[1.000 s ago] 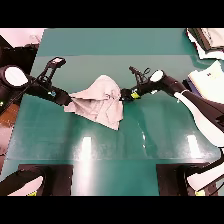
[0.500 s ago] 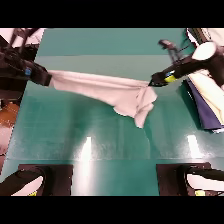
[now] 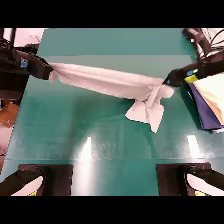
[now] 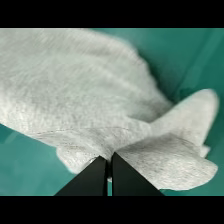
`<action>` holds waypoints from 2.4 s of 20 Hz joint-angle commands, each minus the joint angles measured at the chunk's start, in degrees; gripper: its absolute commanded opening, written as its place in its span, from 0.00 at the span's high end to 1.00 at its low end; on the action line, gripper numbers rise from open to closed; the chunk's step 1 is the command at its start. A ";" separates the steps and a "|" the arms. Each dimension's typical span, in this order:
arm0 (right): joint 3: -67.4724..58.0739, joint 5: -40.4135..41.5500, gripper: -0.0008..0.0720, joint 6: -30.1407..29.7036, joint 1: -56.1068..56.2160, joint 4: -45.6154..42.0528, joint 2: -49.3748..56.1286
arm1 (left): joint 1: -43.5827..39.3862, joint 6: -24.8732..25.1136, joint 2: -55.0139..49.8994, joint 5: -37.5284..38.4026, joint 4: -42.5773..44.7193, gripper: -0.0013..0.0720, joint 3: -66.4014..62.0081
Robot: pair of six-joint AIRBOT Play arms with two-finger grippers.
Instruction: Fold the shirts.
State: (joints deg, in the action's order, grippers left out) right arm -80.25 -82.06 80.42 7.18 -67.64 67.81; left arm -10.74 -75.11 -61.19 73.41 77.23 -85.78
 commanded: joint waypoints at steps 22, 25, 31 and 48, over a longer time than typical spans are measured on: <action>30.23 15.47 0.38 -1.60 -1.81 18.12 3.45 | -0.04 0.00 -0.22 -1.40 -1.33 0.95 19.96; 27.06 15.50 0.61 -1.64 1.36 17.86 8.79 | -0.04 0.02 -0.22 -1.16 -1.33 0.95 19.96; 21.57 14.36 0.97 -1.60 -1.46 12.15 2.21 | -0.04 -1.51 0.74 -0.24 6.62 0.95 13.25; -29.44 12.74 0.97 -1.25 -25.75 12.11 -23.17 | -0.04 -1.03 6.84 1.55 -1.70 0.95 -40.35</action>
State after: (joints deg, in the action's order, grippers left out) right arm -102.74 -67.02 78.81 -14.02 -55.29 45.25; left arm -10.81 -76.51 -56.34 76.51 80.38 -123.83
